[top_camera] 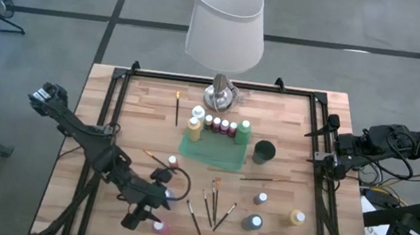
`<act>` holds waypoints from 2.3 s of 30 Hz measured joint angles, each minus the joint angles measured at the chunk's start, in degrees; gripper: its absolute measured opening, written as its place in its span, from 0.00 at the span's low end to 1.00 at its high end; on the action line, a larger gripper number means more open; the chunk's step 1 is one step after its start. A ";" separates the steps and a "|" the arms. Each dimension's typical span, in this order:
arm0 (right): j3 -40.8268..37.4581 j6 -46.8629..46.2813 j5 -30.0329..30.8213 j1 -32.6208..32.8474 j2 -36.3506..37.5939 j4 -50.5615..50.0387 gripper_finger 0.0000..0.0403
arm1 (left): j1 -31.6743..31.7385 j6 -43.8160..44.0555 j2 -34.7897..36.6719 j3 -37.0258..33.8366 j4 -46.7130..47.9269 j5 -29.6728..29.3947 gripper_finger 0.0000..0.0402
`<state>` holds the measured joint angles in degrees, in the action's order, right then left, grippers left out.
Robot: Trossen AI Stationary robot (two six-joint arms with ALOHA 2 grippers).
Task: Pick & Place Paint Supplies
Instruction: Put the pink paint bottle into the green bin
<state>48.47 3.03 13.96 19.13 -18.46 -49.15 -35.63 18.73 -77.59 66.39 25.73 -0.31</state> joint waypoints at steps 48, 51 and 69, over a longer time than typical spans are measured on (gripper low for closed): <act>0.00 0.00 0.00 0.00 0.00 0.00 0.90 | -3.70 6.90 -8.21 -0.13 0.44 1.75 0.58; 0.00 0.00 0.00 0.00 0.00 0.00 0.90 | -3.70 7.15 -8.16 -0.13 -0.02 1.72 0.58; 0.00 0.01 0.00 -0.02 0.00 0.01 0.90 | -3.63 6.57 -7.99 -0.13 0.35 0.21 0.30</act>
<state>48.47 3.04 13.96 19.11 -18.46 -49.14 -39.27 25.30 -85.58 66.26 26.08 -0.11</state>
